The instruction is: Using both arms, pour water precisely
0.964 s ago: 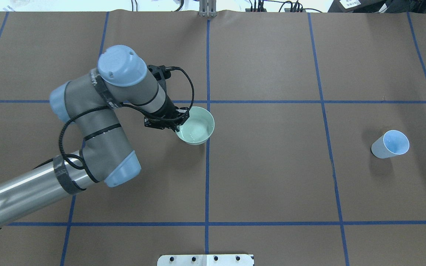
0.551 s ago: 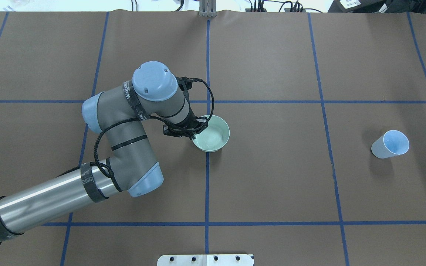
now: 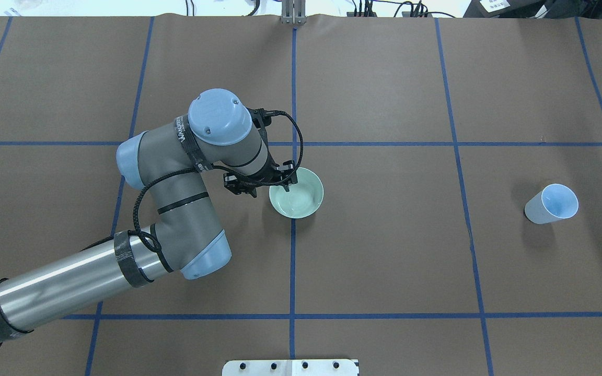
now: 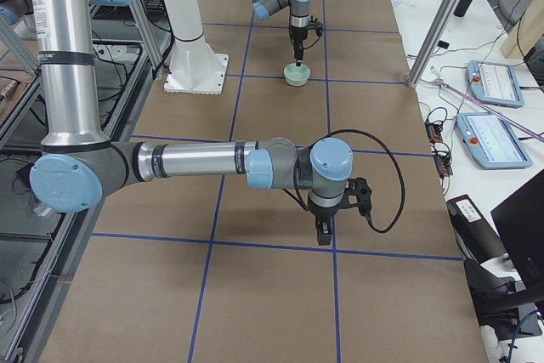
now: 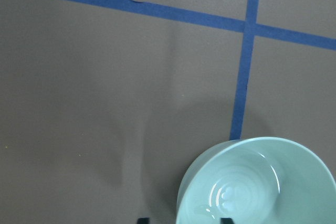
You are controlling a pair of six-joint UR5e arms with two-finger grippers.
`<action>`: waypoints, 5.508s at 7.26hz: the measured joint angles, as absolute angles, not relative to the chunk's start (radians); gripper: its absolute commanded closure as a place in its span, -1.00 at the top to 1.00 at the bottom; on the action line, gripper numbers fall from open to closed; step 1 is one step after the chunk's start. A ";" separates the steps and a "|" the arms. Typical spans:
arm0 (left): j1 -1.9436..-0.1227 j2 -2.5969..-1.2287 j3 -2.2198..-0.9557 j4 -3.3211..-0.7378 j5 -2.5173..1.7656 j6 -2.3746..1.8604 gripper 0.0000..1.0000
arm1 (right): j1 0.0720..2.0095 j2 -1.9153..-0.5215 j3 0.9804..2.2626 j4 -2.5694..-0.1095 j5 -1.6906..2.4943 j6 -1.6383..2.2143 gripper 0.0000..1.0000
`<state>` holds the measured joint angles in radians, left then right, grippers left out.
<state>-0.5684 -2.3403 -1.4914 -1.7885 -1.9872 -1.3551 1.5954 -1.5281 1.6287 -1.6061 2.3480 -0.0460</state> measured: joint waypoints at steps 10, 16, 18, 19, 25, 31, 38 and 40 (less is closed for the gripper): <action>-1.208 -1.823 -1.961 -1.369 -2.199 -0.202 1.00 | 1.377 -1.529 1.991 -1.615 2.265 0.682 1.00; -1.512 -1.696 -1.698 -1.379 -2.301 0.346 1.00 | 1.026 -1.579 2.234 -1.623 1.874 1.262 1.00; -1.514 -1.693 -1.697 -1.379 -2.302 0.348 1.00 | 0.808 -1.589 2.243 -1.653 1.610 1.492 1.00; -1.514 -1.692 -1.696 -1.379 -2.302 0.348 1.00 | 0.703 -1.590 2.247 -1.703 1.479 1.610 1.00; -1.514 -1.692 -1.702 -1.379 -2.304 0.347 1.00 | 0.350 -1.575 2.146 -2.063 1.058 2.129 1.00; -1.516 -1.684 -1.709 -1.377 -2.365 0.346 1.00 | 0.316 -1.523 1.951 -2.080 1.026 2.288 1.00; -1.518 -1.678 -1.709 -1.378 -2.365 0.348 1.00 | 0.355 -1.520 1.842 -2.079 0.974 2.344 1.00; -1.517 -1.678 -1.709 -1.378 -2.365 0.348 1.00 | 0.364 -1.517 1.830 -2.078 0.961 2.342 0.99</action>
<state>-1.5174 -1.6782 -1.7089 -1.3775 -2.3654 0.3479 0.3637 -1.5167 1.8297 -2.0782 0.9611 2.3420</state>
